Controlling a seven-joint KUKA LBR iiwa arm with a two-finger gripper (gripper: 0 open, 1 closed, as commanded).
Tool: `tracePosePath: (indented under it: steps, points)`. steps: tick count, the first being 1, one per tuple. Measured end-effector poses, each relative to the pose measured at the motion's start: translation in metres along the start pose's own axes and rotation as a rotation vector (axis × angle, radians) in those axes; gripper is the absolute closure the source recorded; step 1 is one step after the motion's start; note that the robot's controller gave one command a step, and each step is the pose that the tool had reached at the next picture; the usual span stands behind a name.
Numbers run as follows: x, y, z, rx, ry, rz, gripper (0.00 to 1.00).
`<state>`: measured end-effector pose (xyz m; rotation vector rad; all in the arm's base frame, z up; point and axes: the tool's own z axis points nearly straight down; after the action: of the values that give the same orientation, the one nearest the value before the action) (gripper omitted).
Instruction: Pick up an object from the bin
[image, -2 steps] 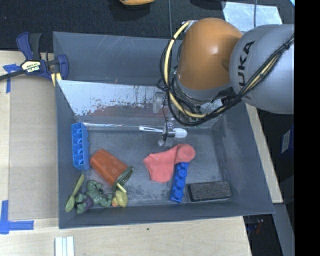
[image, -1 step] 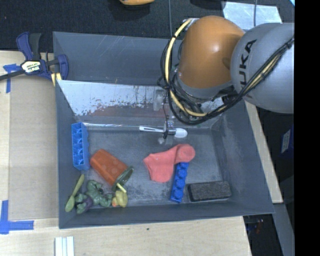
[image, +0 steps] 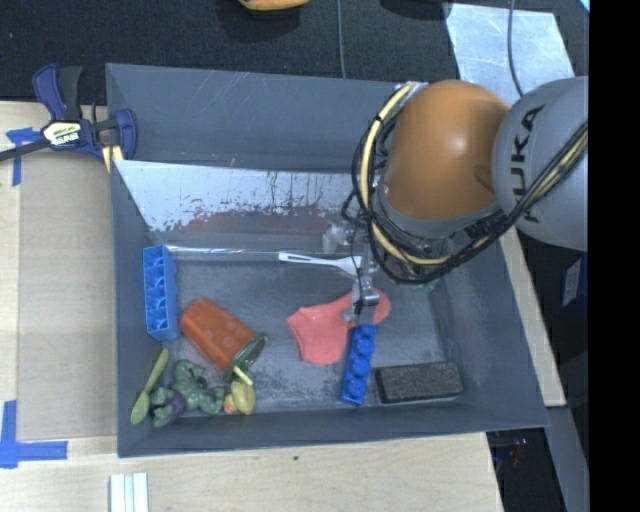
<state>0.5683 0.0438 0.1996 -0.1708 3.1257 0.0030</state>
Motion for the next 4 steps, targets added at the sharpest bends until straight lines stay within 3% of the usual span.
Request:
tracePosePath:
  steps: [1,2,3,4]
  points:
    - [0.028,0.013,0.024,0.003,0.006,0.057,0.00]
    - [0.032,0.005,0.047,0.002,0.008,0.304,0.00]
    - [0.040,0.005,0.103,0.000,0.004,0.242,0.00]
    - [0.039,-0.007,0.128,0.004,-0.003,0.248,1.00]
